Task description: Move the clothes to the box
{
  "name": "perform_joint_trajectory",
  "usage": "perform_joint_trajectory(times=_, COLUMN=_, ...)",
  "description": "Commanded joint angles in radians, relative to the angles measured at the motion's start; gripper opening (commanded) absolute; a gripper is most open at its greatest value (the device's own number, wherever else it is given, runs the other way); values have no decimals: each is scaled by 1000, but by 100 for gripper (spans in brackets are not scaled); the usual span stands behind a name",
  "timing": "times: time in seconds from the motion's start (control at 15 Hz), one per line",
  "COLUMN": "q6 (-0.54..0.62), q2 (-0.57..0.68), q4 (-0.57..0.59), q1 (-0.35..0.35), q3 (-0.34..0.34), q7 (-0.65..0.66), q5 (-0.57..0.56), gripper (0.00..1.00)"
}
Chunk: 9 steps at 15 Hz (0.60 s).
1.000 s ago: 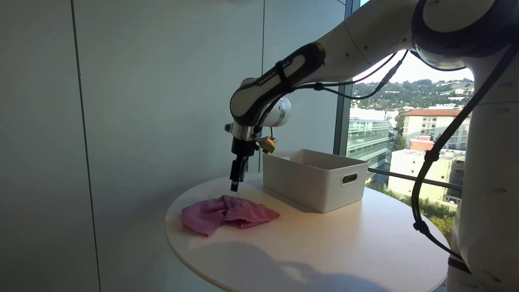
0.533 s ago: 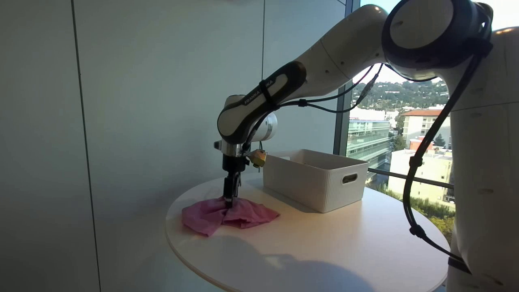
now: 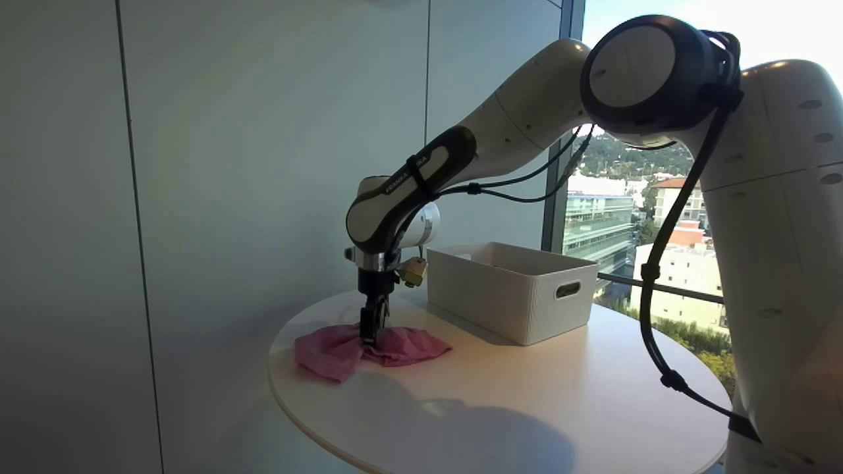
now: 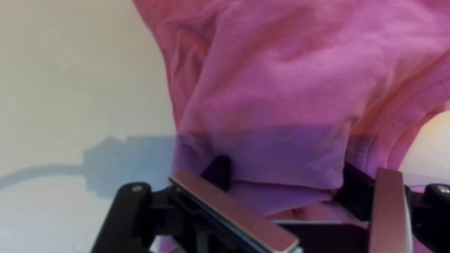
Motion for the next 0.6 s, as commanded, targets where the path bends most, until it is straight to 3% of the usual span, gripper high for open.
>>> perform_joint_trajectory(times=0.0, q6=-7, q2=17, q4=36, q1=-18, q3=21, q7=51, q5=-31, gripper=42)
perform_joint_trajectory(times=0.33, q6=-21, q2=-93, q4=-12, q1=-7, q3=15, q7=141, q5=-93, gripper=8)
perform_joint_trajectory(times=0.53, q6=-11, q2=-249, q4=-84, q1=5, q3=-2, q7=277, q5=-208, gripper=6)
